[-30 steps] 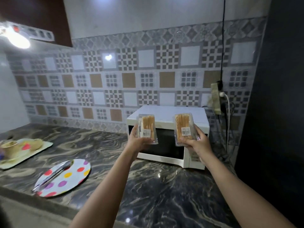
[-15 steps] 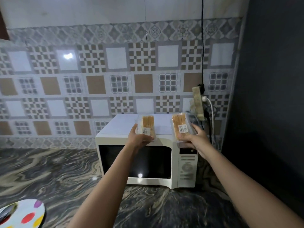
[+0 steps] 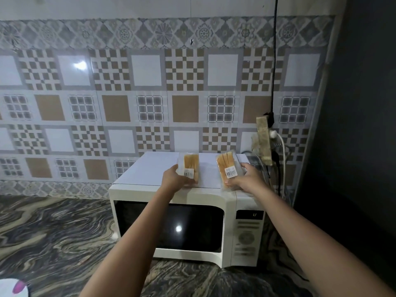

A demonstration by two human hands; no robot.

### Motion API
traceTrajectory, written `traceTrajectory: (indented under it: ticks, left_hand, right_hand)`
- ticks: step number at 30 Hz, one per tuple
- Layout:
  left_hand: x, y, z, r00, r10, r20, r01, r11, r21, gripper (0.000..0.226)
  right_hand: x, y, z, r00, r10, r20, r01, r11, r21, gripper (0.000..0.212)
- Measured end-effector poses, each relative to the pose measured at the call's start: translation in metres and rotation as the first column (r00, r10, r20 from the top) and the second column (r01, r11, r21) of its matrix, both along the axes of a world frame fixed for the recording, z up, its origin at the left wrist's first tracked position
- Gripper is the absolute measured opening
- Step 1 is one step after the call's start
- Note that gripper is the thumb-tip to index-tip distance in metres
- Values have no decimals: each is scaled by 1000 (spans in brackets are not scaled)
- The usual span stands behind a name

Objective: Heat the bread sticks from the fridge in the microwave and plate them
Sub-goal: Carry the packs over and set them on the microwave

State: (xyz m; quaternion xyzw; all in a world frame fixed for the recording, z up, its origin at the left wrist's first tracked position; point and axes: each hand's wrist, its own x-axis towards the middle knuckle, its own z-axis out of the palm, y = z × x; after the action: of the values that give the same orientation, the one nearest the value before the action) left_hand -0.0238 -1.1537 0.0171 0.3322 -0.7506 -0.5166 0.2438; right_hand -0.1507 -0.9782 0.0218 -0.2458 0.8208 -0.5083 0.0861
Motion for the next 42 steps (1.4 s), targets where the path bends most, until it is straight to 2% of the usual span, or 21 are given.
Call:
traceTrajectory:
  ticks: [3,7,11,14,17,22,29,32,36,42]
  left_hand:
    - [-3,-6,-3,1000,-17,5,17,999,-52,52]
    - [-7,-12,-2,1000,-26,7,26,998,-50,41]
    - [-11,-15,-1,999,-34,3,34,999,-39,40]
    - [-13,-18,-3,999,-27,-20,27,1000,7,38]
    - [-17,-21,-5,999,-15,-39,18,998,66,39]
    - [-19,-19,-3,1000,-24,-16,24,1000,-5,48]
    - [-14,-16,-9,999,0,-35,-2,999,-36,33]
    - [-10,-16,-11,999,33,-22,-34,999,-38,28]
    - [0,-9,-14,998,58,-1,-58,997,-43,45]
    - [35,22,-4,1000,1,21,0,1000,-6,57]
  right_hand:
    - [-9,-9,3,1000,-14,5,13,995,103,51]
    - [-19,-19,2,999,-10,44,4,993,117,43]
    - [-24,-29,0,999,-14,45,9,994,111,48]
    - [-21,-32,1,998,-49,29,46,996,82,57]
    - [-21,-36,0,998,-59,34,55,994,91,57]
    - [-23,-41,-3,997,-70,42,67,994,87,58]
    - [-17,-37,-6,999,-29,23,27,997,75,57]
    - [-12,-29,-7,1000,0,19,-1,999,52,49]
    - [1,-13,-5,1000,12,16,-13,998,54,37]
    - [40,18,6,999,-11,48,7,997,83,42]
